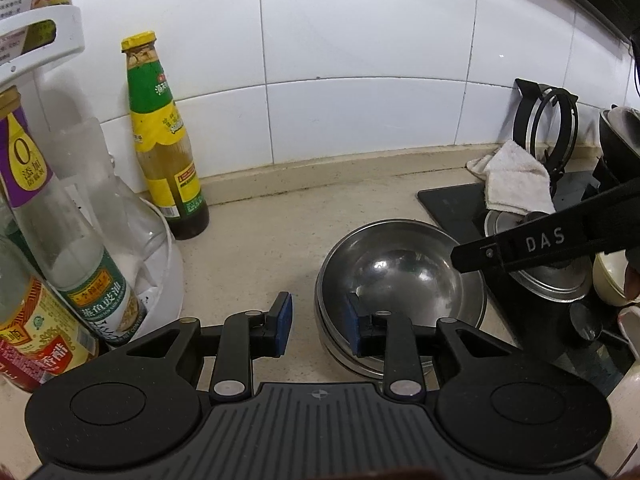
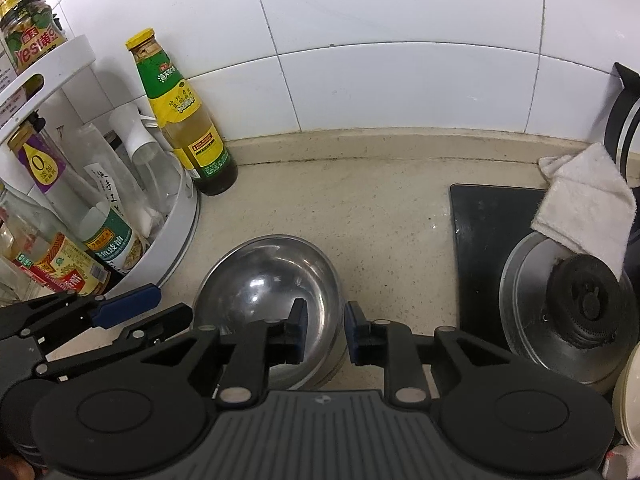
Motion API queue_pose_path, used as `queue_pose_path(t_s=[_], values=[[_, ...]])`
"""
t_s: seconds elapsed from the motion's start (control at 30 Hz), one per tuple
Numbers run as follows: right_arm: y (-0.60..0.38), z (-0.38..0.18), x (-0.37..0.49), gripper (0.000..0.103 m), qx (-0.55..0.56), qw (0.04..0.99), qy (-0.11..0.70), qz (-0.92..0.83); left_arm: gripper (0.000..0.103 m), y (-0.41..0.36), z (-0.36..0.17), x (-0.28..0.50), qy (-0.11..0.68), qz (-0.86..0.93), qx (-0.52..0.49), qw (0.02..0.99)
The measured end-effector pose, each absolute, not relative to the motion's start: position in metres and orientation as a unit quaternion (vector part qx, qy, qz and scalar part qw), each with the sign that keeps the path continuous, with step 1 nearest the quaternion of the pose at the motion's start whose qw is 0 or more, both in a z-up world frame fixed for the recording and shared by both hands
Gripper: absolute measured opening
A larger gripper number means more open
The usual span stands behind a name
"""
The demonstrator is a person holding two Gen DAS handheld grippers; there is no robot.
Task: Organize plates and bowls
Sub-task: 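Grip the stacked steel bowls' rim with the left tool while the right tool reaches inside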
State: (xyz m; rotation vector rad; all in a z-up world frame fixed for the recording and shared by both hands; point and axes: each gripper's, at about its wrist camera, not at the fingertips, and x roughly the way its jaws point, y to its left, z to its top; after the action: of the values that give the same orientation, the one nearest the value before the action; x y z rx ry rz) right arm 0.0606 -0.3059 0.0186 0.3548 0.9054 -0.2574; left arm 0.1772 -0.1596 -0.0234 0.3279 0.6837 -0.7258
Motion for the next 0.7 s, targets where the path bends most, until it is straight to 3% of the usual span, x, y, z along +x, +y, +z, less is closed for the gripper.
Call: queue_pose_path(t_s=[0.27,0.4,0.7], values=[[-0.310,0.017,0.056,0.021,0.189,0.876,0.428,-0.121,0.041,-0.153,-0.024,0.177,0.325,-0.358,0.154,0.862],[-0.308,0.017,0.056,0.022,0.193,0.875,0.428,-0.117,0.051,-0.149,-0.023,0.173,0.321,-0.365,0.156,0.860],[-0.308,0.024,0.055,0.027,0.206,0.878,0.417,-0.119,0.059,-0.139,-0.022,0.168,0.318,-0.378,0.158,0.855]])
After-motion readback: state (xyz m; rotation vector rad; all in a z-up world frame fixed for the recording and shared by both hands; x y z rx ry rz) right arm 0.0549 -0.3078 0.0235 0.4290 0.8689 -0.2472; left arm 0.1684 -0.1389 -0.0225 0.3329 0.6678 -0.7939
